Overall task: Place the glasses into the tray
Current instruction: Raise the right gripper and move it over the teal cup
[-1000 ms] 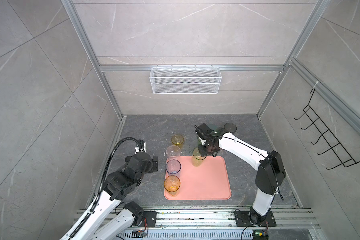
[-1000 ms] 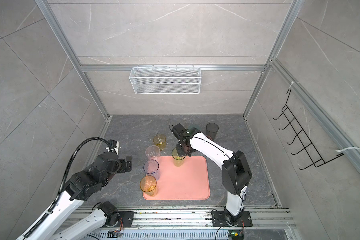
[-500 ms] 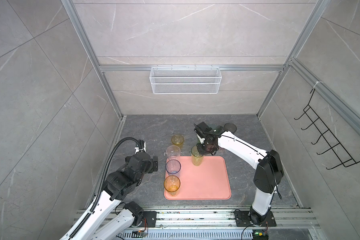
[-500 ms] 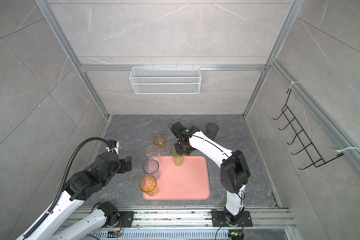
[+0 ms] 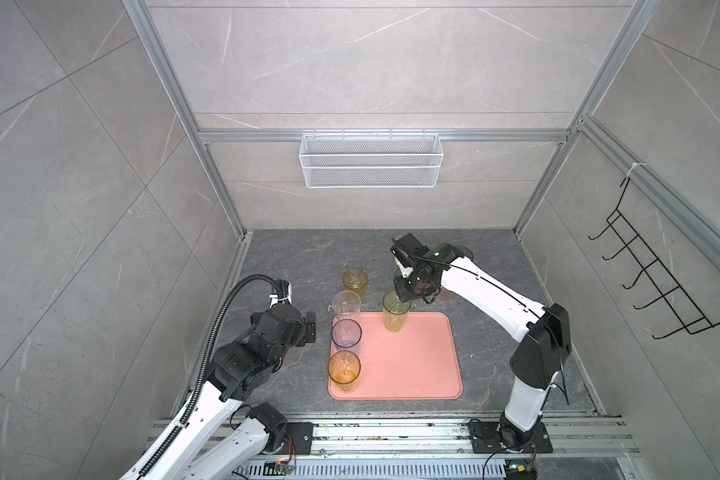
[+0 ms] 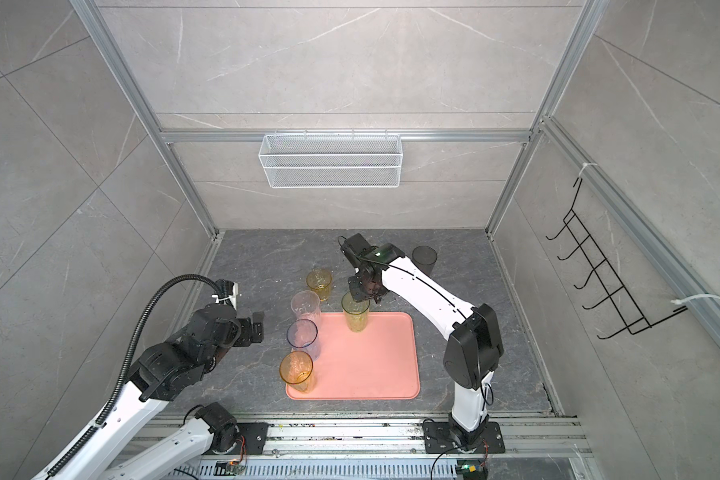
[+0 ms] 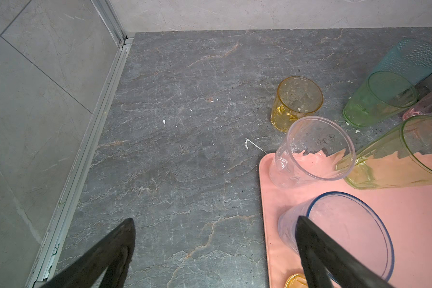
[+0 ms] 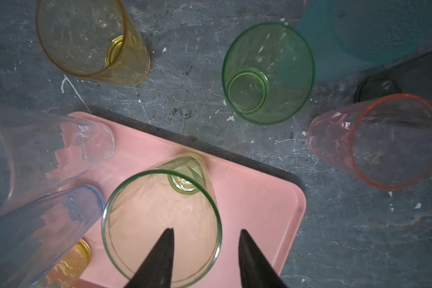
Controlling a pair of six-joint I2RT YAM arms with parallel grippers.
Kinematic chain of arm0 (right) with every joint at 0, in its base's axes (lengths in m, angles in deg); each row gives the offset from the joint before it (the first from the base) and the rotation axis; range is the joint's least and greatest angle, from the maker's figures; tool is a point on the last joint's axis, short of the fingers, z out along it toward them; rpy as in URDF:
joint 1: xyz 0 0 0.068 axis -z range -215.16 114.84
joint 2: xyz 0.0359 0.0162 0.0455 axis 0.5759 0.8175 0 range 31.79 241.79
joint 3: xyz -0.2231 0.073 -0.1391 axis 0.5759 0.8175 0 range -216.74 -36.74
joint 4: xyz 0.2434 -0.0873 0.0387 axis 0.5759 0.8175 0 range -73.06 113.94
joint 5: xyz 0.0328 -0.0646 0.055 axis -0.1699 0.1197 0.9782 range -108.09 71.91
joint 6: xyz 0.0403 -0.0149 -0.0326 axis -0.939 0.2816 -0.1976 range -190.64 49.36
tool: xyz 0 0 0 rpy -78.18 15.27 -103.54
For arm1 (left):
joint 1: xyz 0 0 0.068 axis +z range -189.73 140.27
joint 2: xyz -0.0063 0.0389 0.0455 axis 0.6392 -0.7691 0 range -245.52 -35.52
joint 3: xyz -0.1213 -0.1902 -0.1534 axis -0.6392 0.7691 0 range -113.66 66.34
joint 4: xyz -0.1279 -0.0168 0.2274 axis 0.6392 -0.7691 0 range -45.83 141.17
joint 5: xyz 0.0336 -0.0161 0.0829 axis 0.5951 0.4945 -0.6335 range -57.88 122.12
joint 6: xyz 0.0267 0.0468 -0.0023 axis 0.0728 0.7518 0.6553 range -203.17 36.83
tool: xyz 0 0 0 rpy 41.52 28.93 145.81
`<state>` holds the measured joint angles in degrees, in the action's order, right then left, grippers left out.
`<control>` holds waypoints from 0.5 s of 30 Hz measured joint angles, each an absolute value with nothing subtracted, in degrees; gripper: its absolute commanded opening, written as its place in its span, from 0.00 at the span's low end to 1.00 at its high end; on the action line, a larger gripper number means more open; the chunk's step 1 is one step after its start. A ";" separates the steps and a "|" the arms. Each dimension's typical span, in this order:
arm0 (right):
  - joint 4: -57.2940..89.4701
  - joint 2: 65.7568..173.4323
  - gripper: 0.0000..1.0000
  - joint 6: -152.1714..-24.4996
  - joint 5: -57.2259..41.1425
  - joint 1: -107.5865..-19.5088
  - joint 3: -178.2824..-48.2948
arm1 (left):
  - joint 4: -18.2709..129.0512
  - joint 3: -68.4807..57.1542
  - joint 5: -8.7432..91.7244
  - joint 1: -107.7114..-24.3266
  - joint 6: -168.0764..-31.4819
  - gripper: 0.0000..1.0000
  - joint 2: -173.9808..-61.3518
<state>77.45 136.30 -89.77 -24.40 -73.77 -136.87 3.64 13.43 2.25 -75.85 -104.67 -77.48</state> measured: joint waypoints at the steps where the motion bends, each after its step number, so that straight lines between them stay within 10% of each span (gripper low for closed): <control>1: 77.32 135.62 0.48 -89.53 -24.77 -73.77 -136.90 | 3.62 13.43 2.25 -75.85 -104.67 1.00 -77.46; 15: 71.98 128.74 0.54 -86.80 -30.37 -69.69 -139.23 | 3.64 13.43 2.25 -75.85 -104.67 1.00 -77.46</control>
